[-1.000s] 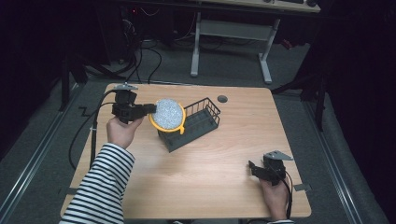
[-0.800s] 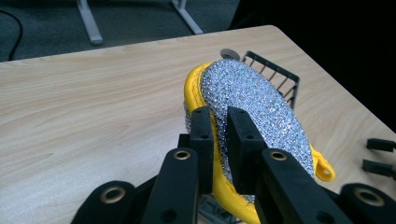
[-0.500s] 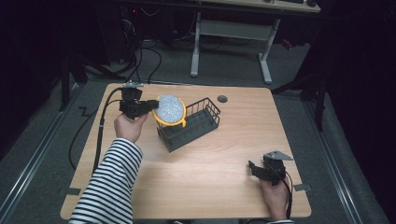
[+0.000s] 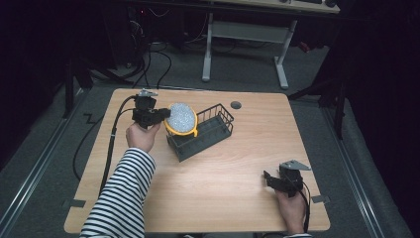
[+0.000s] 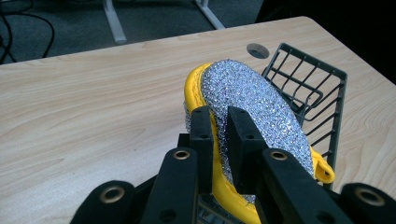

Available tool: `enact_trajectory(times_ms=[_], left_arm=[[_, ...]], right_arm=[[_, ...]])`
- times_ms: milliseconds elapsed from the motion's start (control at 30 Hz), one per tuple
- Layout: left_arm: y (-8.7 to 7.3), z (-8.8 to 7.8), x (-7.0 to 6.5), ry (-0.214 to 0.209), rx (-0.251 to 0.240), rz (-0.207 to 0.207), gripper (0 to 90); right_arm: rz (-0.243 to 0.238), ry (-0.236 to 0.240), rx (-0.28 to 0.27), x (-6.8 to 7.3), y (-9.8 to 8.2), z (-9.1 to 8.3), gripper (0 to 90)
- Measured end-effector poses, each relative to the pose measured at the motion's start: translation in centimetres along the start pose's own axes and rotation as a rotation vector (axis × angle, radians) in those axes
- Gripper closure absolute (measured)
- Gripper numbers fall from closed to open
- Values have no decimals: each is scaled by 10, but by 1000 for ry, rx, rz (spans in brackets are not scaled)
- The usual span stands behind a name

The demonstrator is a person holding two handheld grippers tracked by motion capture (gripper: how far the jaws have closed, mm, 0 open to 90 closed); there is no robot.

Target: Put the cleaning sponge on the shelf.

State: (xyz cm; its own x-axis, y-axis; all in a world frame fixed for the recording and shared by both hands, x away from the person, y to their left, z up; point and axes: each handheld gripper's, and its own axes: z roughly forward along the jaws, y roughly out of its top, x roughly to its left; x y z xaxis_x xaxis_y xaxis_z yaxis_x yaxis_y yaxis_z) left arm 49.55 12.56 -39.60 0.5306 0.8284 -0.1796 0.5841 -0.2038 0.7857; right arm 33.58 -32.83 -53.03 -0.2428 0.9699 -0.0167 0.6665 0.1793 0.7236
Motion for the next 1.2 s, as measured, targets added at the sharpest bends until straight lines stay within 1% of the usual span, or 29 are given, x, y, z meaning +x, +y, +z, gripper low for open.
enact_trajectory(times_ms=[100, 267, 500, 567, 633, 733, 867, 1067, 1200], left_arm=[[-3, 1, 1, 5, 0, -3, 812], [-7, 2, -1, 6, -4, 4, 804], [-13, 4, -2, -2, 12, 6, 795], [-14, 5, -3, -3, 22, 17, 793], [-15, 4, -5, -3, 23, 27, 791], [-15, 4, -8, -12, 27, 30, 789], [-16, 3, -12, -17, 31, 44, 789], [-17, 6, -16, -29, 48, 50, 786], [-17, 6, -17, -36, 50, 50, 784]], right_arm=[[0, 0, 0, 0, 0, 0, 318], [0, 0, 0, 0, 0, 0, 318], [0, 0, 0, 0, 0, 0, 318], [1, 1, 0, 0, 0, 0, 318], [1, 1, 0, 0, 0, 0, 318], [1, 1, 0, 0, 0, 0, 318], [0, 1, -1, 0, 0, 0, 318], [1, 1, -1, 0, 0, 0, 318], [0, 1, -1, 0, 0, 0, 318]])
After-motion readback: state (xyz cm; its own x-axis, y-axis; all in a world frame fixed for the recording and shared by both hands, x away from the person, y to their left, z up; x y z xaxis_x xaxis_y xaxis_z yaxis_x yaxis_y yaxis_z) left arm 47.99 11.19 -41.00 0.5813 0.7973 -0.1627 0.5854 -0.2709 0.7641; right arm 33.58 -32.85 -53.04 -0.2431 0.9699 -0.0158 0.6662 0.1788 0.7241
